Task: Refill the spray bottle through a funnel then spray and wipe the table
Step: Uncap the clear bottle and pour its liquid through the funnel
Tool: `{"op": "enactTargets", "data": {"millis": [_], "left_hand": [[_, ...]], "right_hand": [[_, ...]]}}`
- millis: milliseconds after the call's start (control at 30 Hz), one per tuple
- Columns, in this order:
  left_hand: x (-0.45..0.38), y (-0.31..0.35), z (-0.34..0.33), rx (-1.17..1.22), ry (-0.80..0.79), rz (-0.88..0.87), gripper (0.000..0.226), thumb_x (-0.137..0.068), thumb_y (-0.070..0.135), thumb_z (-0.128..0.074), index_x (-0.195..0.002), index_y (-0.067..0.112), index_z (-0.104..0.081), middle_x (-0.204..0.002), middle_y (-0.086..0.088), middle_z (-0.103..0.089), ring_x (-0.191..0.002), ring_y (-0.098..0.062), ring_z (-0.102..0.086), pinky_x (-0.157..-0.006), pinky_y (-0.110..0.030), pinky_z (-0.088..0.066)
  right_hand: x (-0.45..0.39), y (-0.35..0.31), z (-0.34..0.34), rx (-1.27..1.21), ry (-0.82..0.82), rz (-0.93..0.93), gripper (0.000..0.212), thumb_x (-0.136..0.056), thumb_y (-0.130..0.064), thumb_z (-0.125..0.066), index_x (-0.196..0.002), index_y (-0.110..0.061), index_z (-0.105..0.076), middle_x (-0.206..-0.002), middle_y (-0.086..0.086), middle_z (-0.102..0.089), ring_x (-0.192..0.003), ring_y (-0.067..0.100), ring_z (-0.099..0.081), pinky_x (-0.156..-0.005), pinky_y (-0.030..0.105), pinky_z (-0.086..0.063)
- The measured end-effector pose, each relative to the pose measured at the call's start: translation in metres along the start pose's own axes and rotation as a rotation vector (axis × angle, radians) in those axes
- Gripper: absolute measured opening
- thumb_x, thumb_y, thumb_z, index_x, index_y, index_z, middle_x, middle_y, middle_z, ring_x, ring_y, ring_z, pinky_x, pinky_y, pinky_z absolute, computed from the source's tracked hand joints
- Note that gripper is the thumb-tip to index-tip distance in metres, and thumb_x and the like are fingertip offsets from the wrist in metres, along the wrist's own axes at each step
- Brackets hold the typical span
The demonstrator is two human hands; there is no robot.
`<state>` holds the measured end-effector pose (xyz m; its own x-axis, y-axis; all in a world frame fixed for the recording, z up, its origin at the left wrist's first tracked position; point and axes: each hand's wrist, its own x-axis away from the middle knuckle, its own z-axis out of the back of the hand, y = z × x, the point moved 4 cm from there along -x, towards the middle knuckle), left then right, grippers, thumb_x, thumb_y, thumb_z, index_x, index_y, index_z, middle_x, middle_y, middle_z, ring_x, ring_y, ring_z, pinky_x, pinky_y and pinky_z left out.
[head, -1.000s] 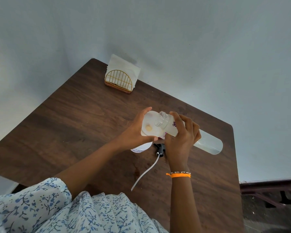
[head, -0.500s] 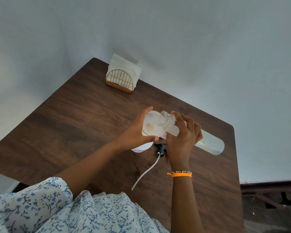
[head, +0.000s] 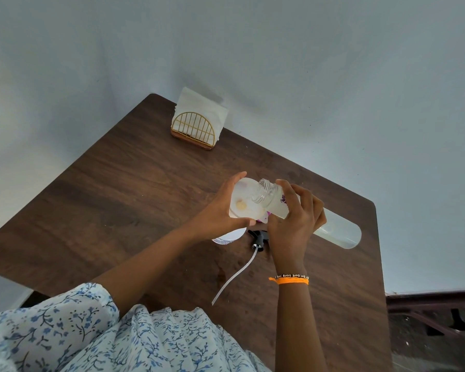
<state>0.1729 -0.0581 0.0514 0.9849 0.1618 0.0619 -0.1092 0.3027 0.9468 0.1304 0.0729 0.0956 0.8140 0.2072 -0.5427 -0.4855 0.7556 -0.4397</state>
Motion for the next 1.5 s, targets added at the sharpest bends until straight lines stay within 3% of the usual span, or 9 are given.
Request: {"op": "enactTargets", "data": {"millis": [433, 733, 1000, 1367, 1500], "left_hand": [[0.0, -0.0013, -0.0005, -0.008, 0.001, -0.013, 0.093, -0.075, 0.027, -0.074, -0.142, 0.031, -0.01, -0.152, 0.008, -0.015, -0.128, -0.002, -0.023, -0.099, -0.02, -0.023], [-0.0012, -0.0035, -0.0007, -0.013, 0.004, -0.011, 0.094, -0.075, 0.028, -0.074, -0.141, 0.034, -0.008, -0.152, 0.007, -0.015, -0.135, -0.009, -0.023, -0.101, -0.023, -0.023], [-0.0011, -0.0032, -0.0009, -0.008, 0.006, -0.012, 0.094, -0.075, 0.029, -0.074, -0.142, 0.032, -0.009, -0.152, 0.008, -0.015, -0.133, -0.006, -0.022, -0.101, -0.022, -0.023], [0.0007, -0.0019, -0.0004, -0.009, 0.002, -0.006, 0.093, -0.075, 0.029, -0.074, -0.142, 0.032, -0.009, -0.152, 0.008, -0.014, -0.134, -0.008, -0.023, -0.101, -0.022, -0.022], [0.0016, -0.0002, 0.0001, 0.001, 0.0, -0.007, 0.093, -0.075, 0.028, -0.074, -0.142, 0.032, -0.009, -0.152, 0.008, -0.014, -0.13, -0.002, -0.021, -0.1, -0.02, -0.023]], "right_hand": [[-0.001, 0.0021, -0.0007, 0.007, 0.017, -0.001, 0.056, -0.059, 0.0, -0.081, -0.11, -0.018, -0.065, -0.109, 0.008, -0.062, -0.107, 0.019, -0.035, -0.091, 0.039, -0.026], [-0.0006, 0.0009, -0.0009, 0.002, 0.012, -0.007, 0.058, -0.059, 0.002, -0.08, -0.111, -0.018, -0.065, -0.11, 0.009, -0.062, -0.107, 0.019, -0.034, -0.091, 0.041, -0.027], [-0.0006, -0.0003, 0.0006, -0.005, -0.016, -0.018, 0.06, -0.057, 0.005, -0.078, -0.111, -0.017, -0.064, -0.111, 0.009, -0.062, -0.108, 0.019, -0.033, -0.093, 0.046, -0.03], [0.0, -0.001, 0.0008, -0.003, -0.013, -0.026, 0.06, -0.058, 0.005, -0.077, -0.112, -0.019, -0.064, -0.111, 0.009, -0.061, -0.108, 0.019, -0.033, -0.094, 0.045, -0.029], [0.0, -0.0004, 0.0007, -0.004, -0.018, -0.027, 0.061, -0.058, 0.005, -0.076, -0.112, -0.019, -0.064, -0.111, 0.008, -0.06, -0.109, 0.019, -0.033, -0.094, 0.044, -0.028]]}}
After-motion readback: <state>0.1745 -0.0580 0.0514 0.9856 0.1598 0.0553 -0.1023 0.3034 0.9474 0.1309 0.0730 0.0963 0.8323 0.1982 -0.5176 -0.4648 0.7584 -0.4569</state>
